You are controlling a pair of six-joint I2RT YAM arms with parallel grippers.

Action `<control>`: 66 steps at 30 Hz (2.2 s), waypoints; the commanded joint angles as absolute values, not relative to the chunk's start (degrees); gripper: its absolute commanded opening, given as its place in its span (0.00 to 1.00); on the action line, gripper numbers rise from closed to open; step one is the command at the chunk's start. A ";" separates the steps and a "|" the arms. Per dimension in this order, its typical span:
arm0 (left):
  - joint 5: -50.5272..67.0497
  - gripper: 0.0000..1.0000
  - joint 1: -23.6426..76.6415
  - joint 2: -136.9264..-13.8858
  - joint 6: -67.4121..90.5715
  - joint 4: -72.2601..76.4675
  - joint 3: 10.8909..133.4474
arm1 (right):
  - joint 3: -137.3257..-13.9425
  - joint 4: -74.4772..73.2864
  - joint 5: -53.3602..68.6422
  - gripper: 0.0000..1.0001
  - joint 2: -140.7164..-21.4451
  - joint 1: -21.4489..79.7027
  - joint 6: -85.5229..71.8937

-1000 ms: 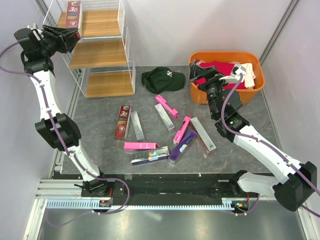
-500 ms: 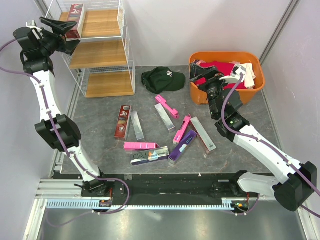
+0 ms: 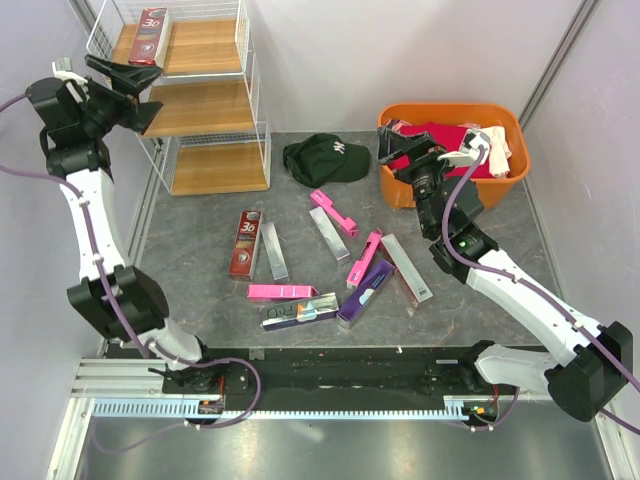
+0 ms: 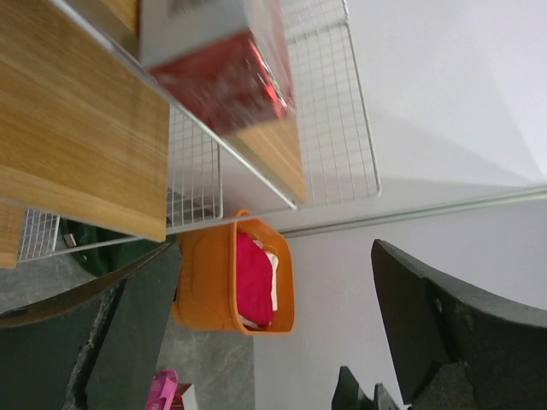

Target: Place and organize the toothpastes onto the shelf

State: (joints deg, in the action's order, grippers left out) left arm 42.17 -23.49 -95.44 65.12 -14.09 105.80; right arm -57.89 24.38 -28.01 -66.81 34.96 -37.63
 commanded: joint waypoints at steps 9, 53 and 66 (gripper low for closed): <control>36.31 1.00 -14.79 -73.31 39.74 -22.40 82.12 | -57.57 21.72 -25.22 0.98 -67.41 34.63 -38.67; -5.01 0.79 9.75 -87.45 29.27 -25.58 49.13 | -56.86 14.06 -21.18 0.98 -68.03 34.63 -37.97; -8.17 0.40 11.78 -86.93 30.06 -23.73 47.55 | -57.13 13.98 -20.48 0.98 -68.64 34.63 -38.06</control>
